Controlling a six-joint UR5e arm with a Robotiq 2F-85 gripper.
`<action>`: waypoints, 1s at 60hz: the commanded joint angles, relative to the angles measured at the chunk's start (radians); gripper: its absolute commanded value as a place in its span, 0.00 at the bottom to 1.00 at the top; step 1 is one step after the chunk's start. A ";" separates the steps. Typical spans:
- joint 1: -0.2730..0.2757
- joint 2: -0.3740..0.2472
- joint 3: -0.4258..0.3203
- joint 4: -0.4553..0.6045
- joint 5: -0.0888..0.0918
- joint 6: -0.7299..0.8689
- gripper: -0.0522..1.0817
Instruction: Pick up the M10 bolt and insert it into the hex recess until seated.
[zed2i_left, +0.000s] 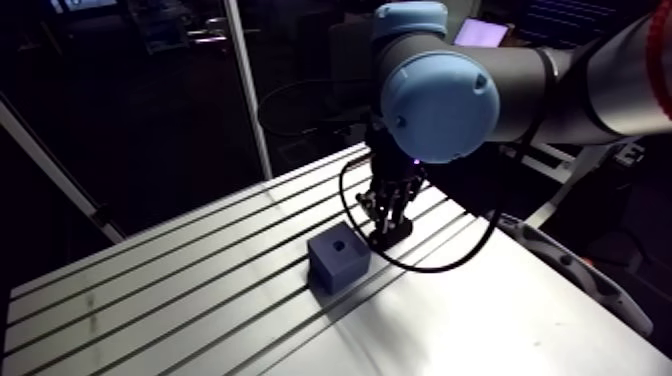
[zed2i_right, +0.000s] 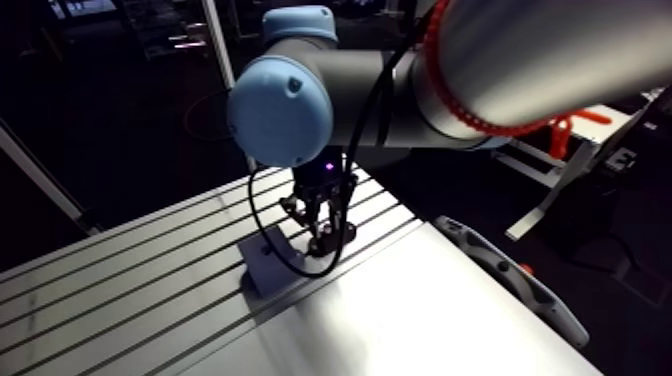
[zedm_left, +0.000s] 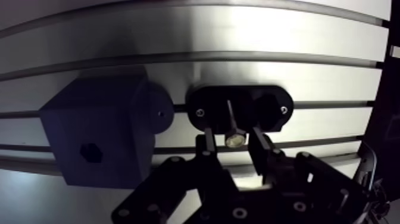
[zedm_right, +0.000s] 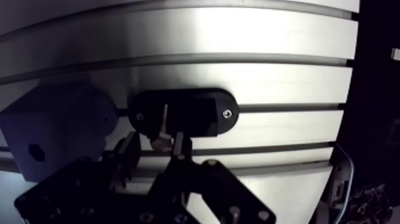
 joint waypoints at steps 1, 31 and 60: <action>0.000 0.000 0.000 0.000 0.000 0.002 0.57; 0.000 0.007 -0.001 -0.002 0.000 0.000 0.60; 0.000 0.008 -0.003 -0.002 -0.001 0.000 0.62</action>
